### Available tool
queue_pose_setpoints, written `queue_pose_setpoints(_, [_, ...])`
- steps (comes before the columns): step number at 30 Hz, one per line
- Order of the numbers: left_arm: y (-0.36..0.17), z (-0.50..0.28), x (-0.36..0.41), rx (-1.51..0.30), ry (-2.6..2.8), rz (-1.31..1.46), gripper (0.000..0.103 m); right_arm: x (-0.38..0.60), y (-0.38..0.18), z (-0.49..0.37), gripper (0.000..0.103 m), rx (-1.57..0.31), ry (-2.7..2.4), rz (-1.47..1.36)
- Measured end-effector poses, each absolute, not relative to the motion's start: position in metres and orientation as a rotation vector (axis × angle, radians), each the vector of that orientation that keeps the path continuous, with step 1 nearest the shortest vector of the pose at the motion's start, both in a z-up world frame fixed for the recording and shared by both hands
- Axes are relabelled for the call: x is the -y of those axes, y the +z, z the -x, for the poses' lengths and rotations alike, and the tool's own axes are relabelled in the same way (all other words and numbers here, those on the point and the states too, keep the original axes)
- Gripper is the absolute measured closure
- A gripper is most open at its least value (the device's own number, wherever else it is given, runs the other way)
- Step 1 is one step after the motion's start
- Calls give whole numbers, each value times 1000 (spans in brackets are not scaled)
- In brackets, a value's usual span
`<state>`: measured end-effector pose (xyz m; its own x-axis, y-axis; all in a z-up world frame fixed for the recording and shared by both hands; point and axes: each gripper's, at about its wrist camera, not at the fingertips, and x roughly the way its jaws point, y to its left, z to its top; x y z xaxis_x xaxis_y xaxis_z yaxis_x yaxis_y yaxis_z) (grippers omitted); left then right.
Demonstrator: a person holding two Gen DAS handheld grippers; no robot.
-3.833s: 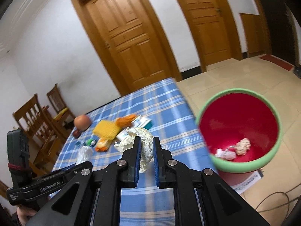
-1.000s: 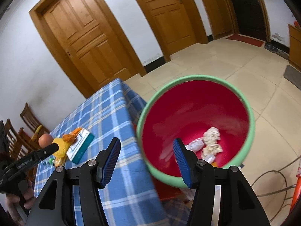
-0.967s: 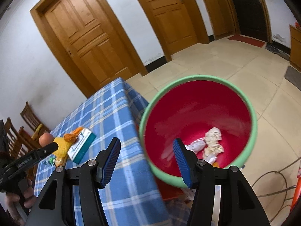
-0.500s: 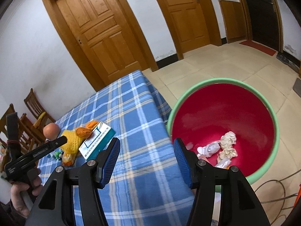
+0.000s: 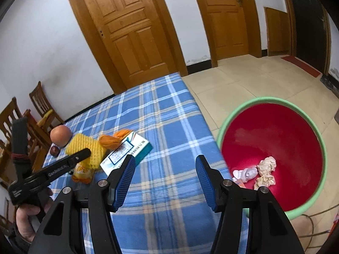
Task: Collect trash
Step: 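Grasp yellow foam net with the left tool while the right grasps orange peel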
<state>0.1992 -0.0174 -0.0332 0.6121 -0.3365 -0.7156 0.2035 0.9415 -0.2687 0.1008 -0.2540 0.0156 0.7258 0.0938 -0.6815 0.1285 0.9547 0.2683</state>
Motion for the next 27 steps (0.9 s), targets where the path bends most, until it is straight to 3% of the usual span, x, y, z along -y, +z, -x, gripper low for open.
queue_pose_setpoints(2, [-32,-199,13,-847,-320,186,93,248,15,-106,43,-768,-6,-299])
queue_pose_setpoints(27, [-27,-199,-28,-788,-225,292,94,167,-13,-193,43,-852,177,-180])
